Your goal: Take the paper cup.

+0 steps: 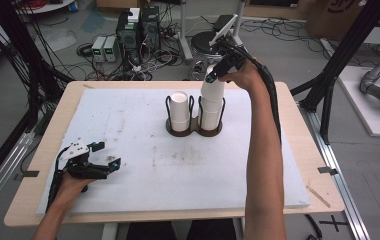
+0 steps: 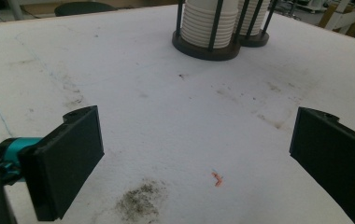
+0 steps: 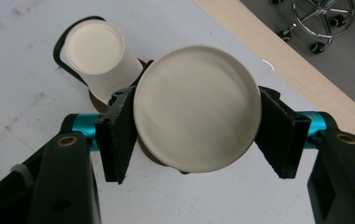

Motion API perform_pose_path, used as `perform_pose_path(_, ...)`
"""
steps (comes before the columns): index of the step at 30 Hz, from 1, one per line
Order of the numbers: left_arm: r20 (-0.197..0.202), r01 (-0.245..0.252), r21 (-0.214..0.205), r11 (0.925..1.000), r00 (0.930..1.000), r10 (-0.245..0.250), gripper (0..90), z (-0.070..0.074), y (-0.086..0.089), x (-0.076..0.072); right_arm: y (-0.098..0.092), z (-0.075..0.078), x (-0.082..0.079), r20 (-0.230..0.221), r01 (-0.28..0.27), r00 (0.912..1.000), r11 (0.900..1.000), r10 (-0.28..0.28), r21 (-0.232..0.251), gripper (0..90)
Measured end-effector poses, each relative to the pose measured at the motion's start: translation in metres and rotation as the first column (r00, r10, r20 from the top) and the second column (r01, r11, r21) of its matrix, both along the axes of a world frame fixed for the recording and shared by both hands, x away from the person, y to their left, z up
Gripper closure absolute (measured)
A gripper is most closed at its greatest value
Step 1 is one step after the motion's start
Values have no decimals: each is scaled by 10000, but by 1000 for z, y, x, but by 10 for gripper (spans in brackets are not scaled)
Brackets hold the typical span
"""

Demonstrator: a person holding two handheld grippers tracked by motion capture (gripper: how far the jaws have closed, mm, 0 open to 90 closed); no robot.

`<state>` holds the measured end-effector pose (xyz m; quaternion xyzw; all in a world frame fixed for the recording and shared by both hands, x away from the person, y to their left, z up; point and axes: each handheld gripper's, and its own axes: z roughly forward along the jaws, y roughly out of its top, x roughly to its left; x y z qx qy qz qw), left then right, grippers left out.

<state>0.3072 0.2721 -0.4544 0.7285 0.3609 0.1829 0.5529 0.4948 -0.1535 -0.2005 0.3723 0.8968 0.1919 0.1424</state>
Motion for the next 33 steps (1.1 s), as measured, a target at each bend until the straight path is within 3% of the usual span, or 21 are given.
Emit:
perform_pose_path(15, -69, -11, 26, 10000, 10000, 11, 27, 0, 0, 1, -11, 28, -13, 693, -45, 9976, 9995, 24, 305, 362)
perform_pose_path(23, -65, 3, 56, 10000, 10000, -2, 27, 0, 0, 1, -18, 37, -19, 975, -111, 9952, 9966, 31, 815, 362)
perform_pose_path(33, -61, -10, 59, 10000, 10000, 10, 27, 0, -1, 1, -25, 51, -36, 1489, -665, 9877, 9908, 486, 1177, 362)
